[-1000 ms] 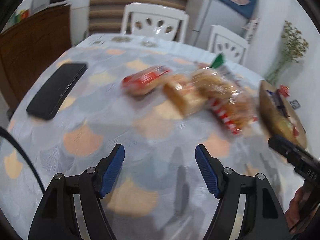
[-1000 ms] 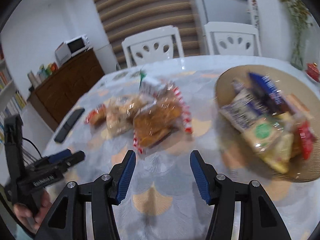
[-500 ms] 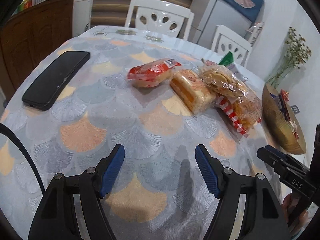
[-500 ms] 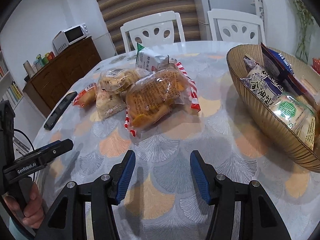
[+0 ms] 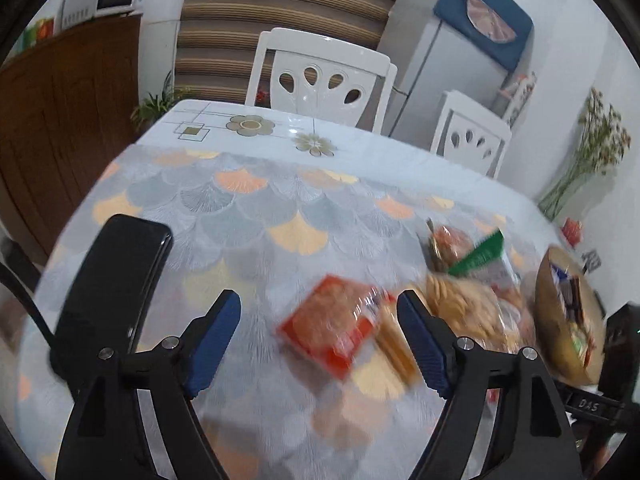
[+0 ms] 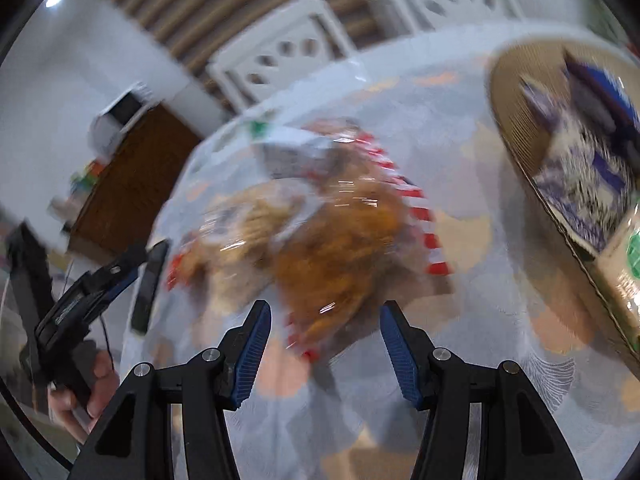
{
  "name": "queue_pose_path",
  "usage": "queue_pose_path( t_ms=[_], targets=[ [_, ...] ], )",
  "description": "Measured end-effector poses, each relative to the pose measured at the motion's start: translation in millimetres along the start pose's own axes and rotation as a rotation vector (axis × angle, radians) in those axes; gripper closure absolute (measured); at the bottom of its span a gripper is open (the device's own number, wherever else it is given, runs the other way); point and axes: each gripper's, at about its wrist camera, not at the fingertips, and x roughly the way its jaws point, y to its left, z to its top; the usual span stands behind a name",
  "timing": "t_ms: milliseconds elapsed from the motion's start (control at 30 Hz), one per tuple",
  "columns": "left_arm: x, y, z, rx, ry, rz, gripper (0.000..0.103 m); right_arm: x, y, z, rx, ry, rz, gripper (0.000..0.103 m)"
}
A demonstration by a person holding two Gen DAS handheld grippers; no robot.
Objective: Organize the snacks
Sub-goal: 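Grasp the red bread pack with the left tool while the right tool grasps the large bread bag, then carry both bread packs into the amber bowl and open both tools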
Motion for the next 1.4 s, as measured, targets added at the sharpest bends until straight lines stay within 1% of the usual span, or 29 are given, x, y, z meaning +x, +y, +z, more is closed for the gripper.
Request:
queue_pose_path(
  t_ms=[33, 67, 100, 167, 200, 233, 300, 367, 400, 433, 467, 567, 633, 733, 833, 900, 1067, 1133, 1267, 1333, 1367, 1400],
  targets=[
    [4.7, 2.0, 1.6, -0.007, 0.007, -0.034, 0.025, 3.2, -2.3, 2.4, 0.015, 0.0, 0.023, 0.048],
    [11.5, 4.9, 3.3, -0.01, 0.025, -0.085, 0.025, 8.3, -3.9, 5.8, 0.033, 0.003, 0.049, 0.048],
    [17.8, 6.4, 4.0, -0.007, 0.044, -0.113, 0.025, 11.7, -4.5, 8.7, 0.043, 0.005, 0.068, 0.048],
    [31.5, 6.1, 3.9, 0.009, 0.079, -0.125, 0.025, 18.5, -2.3, 14.0, 0.053, -0.003, 0.086, 0.047],
    [37.2, 4.3, 1.7, 0.025, 0.089, -0.116, 0.025, 19.8, -1.5, 15.7, 0.052, -0.012, 0.081, 0.043],
    [43.3, 4.1, -1.3, 0.036, 0.097, -0.11, 0.025, 22.6, 0.0, 16.5, 0.05, -0.019, 0.079, 0.043],
    [50.8, 5.1, -7.6, 0.029, 0.123, -0.134, 0.025, 24.2, 0.6, 15.7, 0.051, -0.031, 0.09, 0.041],
    [51.0, 7.3, -12.3, 0.02, 0.125, -0.144, 0.035, 22.5, -0.4, 14.2, 0.047, -0.045, 0.094, 0.042],
    [49.1, 7.8, -12.9, 0.021, 0.123, -0.151, 0.041, 21.2, -1.2, 13.2, 0.042, -0.053, 0.093, 0.048],
    [47.6, 7.3, -12.7, 0.021, 0.122, -0.162, 0.051, 20.1, -1.2, 11.6, 0.036, -0.06, 0.084, 0.051],
    [46.3, 5.8, -13.5, 0.024, 0.124, -0.159, 0.053, 17.9, -1.6, 10.0, 0.033, -0.068, 0.087, 0.055],
    [37.3, -0.7, -20.3, 0.044, 0.103, -0.114, 0.054, 9.8, 1.5, 3.2, 0.009, -0.081, 0.072, 0.06],
    [28.7, -4.9, -25.6, 0.038, 0.096, -0.097, 0.054, 1.9, 7.7, -1.6, -0.03, -0.091, 0.038, 0.061],
    [7.7, -12.6, -37.4, 0.021, 0.08, -0.108, 0.054, -14.4, 15.1, -12.9, -0.081, -0.091, 0.018, 0.062],
    [-14.5, -21.5, -55.4, 0.003, 0.065, -0.13, 0.054, -34.8, 17.3, -30.0, -0.143, -0.064, 0.014, 0.062],
    [-25.3, -27.8, -70.7, -0.002, 0.064, -0.141, 0.054, -47.7, 16.9, -42.0, -0.195, -0.031, 0.018, 0.062],
    [-33.6, -47.8, -102.3, 0.031, 0.087, -0.114, 0.054, -67.0, 5.6, -66.0, -0.29, 0.064, 0.002, 0.062],
    [-33.6, -57.0, -111.8, 0.058, 0.097, -0.101, 0.054, -74.4, -4.6, -69.0, -0.289, 0.066, -0.009, 0.062],
    [-33.3, -64.1, -121.2, 0.099, 0.093, -0.066, 0.054, -84.3, -23.6, -65.2, -0.227, 0.068, -0.026, 0.061],
    [-34.5, -63.5, -122.0, 0.102, 0.084, -0.07, 0.054, -92.6, -30.5, -64.8, -0.213, 0.057, -0.04, 0.06],
    [-34.2, -62.3, -122.4, 0.099, 0.083, -0.073, 0.054, -96.7, -33.0, -65.3, -0.21, 0.048, -0.053, 0.057],
    [-34.2, -61.5, -123.9, 0.098, 0.083, -0.076, 0.054, -101.2, -34.7, -66.2, -0.208, 0.036, -0.068, 0.05]
  ],
)
